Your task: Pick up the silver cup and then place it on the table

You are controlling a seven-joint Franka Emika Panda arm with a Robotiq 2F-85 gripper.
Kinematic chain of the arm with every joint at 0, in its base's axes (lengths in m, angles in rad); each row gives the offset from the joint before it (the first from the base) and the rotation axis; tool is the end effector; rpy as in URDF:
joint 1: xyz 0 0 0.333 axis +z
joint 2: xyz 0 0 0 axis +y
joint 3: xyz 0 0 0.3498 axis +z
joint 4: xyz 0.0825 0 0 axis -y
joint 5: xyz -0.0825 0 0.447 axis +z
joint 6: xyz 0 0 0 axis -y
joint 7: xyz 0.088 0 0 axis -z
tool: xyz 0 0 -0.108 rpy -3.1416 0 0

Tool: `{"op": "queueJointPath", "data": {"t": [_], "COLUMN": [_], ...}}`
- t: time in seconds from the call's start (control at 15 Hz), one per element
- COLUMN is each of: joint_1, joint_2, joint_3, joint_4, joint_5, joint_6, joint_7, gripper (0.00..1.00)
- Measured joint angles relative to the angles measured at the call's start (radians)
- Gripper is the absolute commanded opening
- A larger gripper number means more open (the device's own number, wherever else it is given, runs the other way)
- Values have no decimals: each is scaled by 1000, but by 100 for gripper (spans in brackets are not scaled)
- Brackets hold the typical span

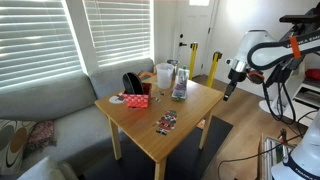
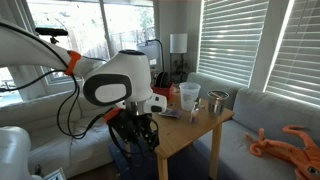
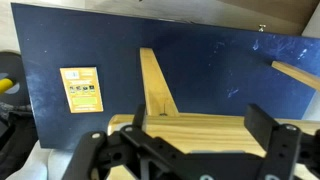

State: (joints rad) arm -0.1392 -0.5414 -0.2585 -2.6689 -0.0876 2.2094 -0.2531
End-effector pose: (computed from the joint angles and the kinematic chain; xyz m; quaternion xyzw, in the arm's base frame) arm 0.3803 -0.1570 0.4017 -0.9984 0.0318 -0.0425 0.0179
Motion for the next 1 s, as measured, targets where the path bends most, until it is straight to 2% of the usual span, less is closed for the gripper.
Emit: {"op": "queueJointPath", "data": {"t": [0.6, 0.8, 1.0], "joint_1": [0, 10, 57], "joint_2": [1, 23, 67], "joint_3": [1, 39, 110], "joint_4": [1, 45, 182], "joint_5": [9, 91, 223], "joint_6": [-1, 5, 2], "joint_7": [7, 154, 319], "gripper": [100, 100, 100]}}
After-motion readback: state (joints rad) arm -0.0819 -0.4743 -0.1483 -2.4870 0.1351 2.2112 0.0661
